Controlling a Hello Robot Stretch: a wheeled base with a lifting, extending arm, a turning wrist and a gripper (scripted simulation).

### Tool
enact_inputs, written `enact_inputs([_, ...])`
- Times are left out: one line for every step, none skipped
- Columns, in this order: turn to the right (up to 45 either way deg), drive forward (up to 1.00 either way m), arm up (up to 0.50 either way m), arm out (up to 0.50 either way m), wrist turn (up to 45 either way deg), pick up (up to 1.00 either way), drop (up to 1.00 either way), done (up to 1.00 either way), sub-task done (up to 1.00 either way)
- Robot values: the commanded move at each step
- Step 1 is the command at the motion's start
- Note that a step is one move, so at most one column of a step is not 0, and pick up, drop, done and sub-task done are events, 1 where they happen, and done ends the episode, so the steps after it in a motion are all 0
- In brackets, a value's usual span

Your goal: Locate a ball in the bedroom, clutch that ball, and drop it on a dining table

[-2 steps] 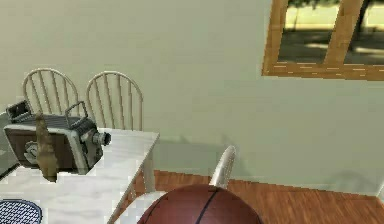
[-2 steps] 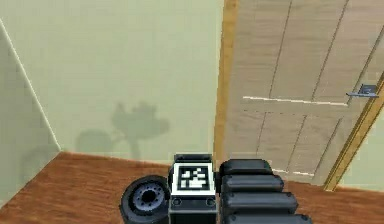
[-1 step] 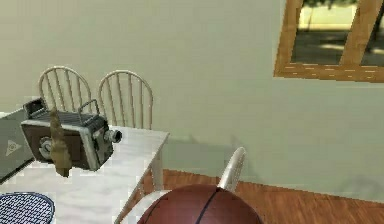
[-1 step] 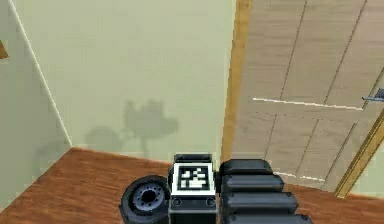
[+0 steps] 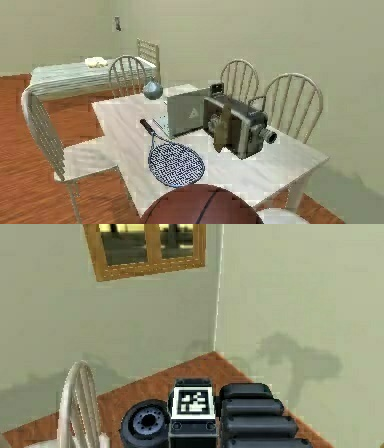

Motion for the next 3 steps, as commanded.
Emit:
enact_inputs([-30.0,0.0,0.0,0.0,0.0,0.0,0.0,0.0,0.0])
enact_inputs([0.0,0.2,0.0,0.0,0.0,0.0,0.0,0.0,0.0])
enact_inputs([-45.0,0.0,0.0,0.0,0.0,0.0,0.0,0.0,0.0])
